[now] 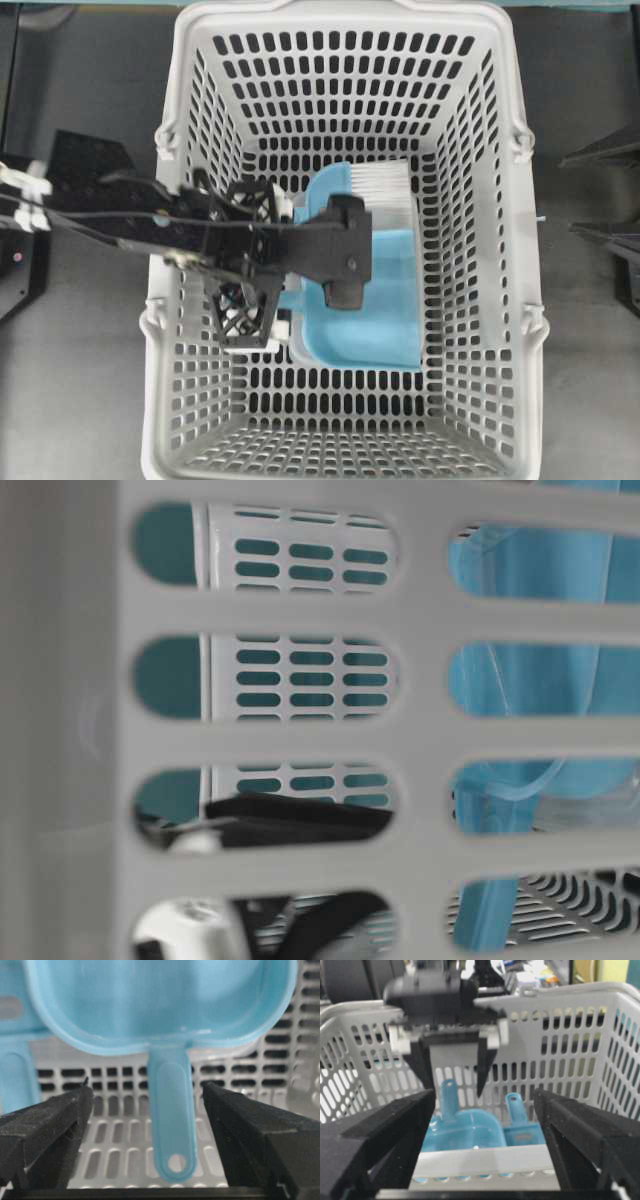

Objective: Pick up the dustpan from the shopping basket with the left arm.
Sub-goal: 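Close the left gripper on the blue dustpan handle, then lift the dustpan by its handle with the left gripper, tilting it upward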

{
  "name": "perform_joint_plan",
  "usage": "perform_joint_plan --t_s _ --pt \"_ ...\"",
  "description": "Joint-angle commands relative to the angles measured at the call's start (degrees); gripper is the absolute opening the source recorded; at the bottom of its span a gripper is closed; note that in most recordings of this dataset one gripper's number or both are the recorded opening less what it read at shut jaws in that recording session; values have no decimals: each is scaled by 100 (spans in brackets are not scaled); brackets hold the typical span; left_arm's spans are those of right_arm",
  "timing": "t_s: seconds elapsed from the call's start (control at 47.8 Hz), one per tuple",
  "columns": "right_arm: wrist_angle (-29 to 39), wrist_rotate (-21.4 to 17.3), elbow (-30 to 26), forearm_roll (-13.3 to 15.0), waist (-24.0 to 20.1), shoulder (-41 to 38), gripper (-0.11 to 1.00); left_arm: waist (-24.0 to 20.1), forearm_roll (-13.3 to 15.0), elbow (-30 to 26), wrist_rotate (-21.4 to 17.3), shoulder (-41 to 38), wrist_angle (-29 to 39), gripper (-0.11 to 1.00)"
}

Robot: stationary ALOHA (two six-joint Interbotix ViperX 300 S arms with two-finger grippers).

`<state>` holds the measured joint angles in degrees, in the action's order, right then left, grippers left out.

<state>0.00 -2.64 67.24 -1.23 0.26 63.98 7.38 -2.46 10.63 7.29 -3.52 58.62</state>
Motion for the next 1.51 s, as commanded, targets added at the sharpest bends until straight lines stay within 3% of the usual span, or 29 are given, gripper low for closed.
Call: perform_joint_plan --t_s 0.0,0.46,0.565,0.649,0.795,1.214,1.486 --pt "-26 0 -88 -18 18 -18 76 70 -9 18 -9 26 -26 86" --pt "-53 0 -79 -18 44 18 76 114 -9 79 18 -308 -343 84" --pt "-53 -9 -79 -18 44 26 76 114 -9 141 9 -281 -369 80" --pt "-53 -35 -79 -18 53 18 76 123 -9 193 18 -272 -387 66" --pt "-44 -35 -79 -18 44 26 76 132 -18 167 9 -237 -369 28" --pt "-35 -35 -62 -26 44 62 76 132 -18 -264 35 457 -334 29" --pt "-53 -44 0 -26 44 79 76 97 -18 -18 -18 1336 -668 29"
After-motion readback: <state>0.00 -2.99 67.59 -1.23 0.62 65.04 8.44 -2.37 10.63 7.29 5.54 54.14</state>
